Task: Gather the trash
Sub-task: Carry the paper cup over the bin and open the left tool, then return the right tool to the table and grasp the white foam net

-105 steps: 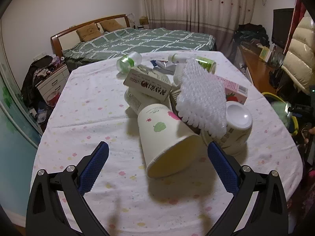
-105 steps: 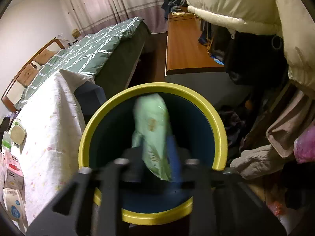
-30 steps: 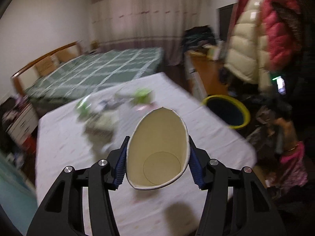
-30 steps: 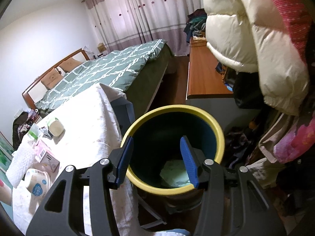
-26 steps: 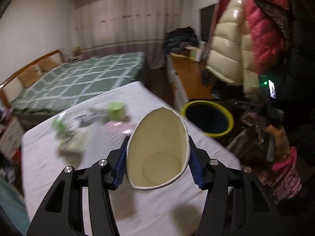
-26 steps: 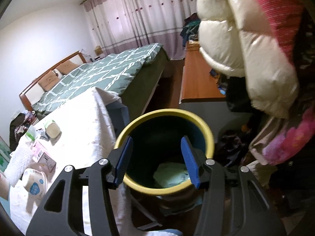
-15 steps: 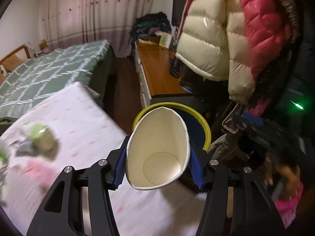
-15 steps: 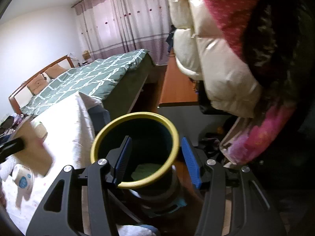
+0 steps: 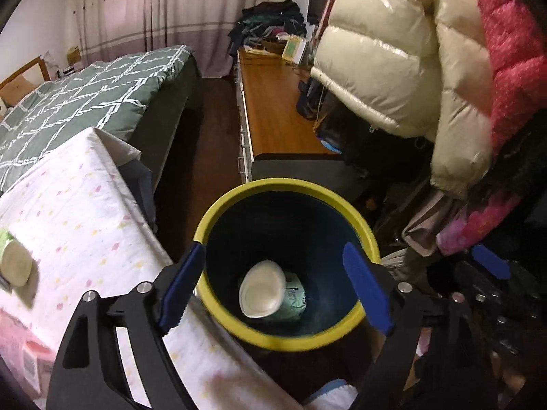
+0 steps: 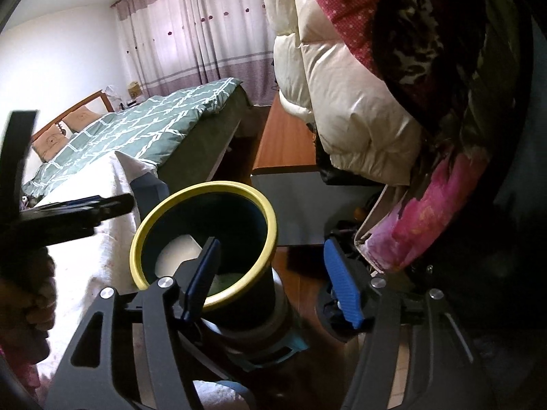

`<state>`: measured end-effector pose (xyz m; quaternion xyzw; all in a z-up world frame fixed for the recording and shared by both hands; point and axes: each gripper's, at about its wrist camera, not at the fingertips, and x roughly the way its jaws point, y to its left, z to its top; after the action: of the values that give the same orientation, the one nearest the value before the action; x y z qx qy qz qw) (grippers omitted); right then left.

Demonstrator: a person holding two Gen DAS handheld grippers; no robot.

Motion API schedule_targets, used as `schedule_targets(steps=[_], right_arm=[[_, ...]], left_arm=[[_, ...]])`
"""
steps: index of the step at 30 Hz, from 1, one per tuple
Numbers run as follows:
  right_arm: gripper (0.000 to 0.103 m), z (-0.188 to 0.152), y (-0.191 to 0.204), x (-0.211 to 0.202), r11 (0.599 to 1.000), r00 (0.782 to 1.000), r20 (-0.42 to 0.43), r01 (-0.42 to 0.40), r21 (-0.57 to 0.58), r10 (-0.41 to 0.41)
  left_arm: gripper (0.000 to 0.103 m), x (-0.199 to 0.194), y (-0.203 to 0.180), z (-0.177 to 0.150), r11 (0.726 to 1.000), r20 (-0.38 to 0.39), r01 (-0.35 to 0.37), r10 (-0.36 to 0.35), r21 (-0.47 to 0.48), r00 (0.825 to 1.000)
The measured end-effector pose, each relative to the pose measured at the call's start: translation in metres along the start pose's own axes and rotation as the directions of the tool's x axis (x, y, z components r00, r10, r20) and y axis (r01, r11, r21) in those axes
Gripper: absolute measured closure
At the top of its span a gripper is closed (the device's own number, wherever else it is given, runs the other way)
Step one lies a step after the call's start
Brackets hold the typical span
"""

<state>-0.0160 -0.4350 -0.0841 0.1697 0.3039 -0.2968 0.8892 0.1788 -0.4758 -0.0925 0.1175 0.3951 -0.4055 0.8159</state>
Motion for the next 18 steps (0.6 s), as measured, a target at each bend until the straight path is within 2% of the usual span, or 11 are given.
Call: schedule_targets(steps=[4, 7, 10, 12, 15, 18], right_arm=[[0.042, -0.004, 0.019, 0.002, 0.999, 1.0, -0.012, -0.026, -0.019, 0.026], [0.042, -0.007, 0.041, 0.002, 0.997, 0.998, -0.022, -0.061, -0.046, 0.06], [0.042, -0.008, 0.071, 0.002, 0.991, 0.994, -0.036, -0.109, -0.071, 0.107], [0.042, -0.009, 0.096, -0.001, 0.984, 0.988, -0.046, -0.153, -0.096, 0.149], [0.042, -0.013, 0.138, -0.006, 0.965, 0.974, -0.062, -0.224, -0.135, 0.218], [0.042, -0.017, 0.18, -0.011, 0.944, 0.96, -0.074, -0.278, -0.178, 0.269]], left_arm=[[0.017, -0.051, 0.015, -0.011, 1.0, 0.048, 0.01, -0.009, -0.021, 0.999], [0.013, -0.11, 0.034, -0.026, 0.999, 0.111, -0.018, 0.022, -0.035, 0.994], [0.009, -0.168, 0.063, -0.047, 0.994, 0.183, -0.073, 0.088, -0.085, 0.979], [0.009, -0.206, 0.085, -0.066, 0.983, 0.214, -0.134, 0.158, -0.121, 0.964], [0.008, -0.252, 0.117, -0.1, 0.949, 0.238, -0.259, 0.298, -0.182, 0.924], [0.007, -0.291, 0.149, -0.141, 0.876, 0.23, -0.401, 0.463, -0.27, 0.856]])
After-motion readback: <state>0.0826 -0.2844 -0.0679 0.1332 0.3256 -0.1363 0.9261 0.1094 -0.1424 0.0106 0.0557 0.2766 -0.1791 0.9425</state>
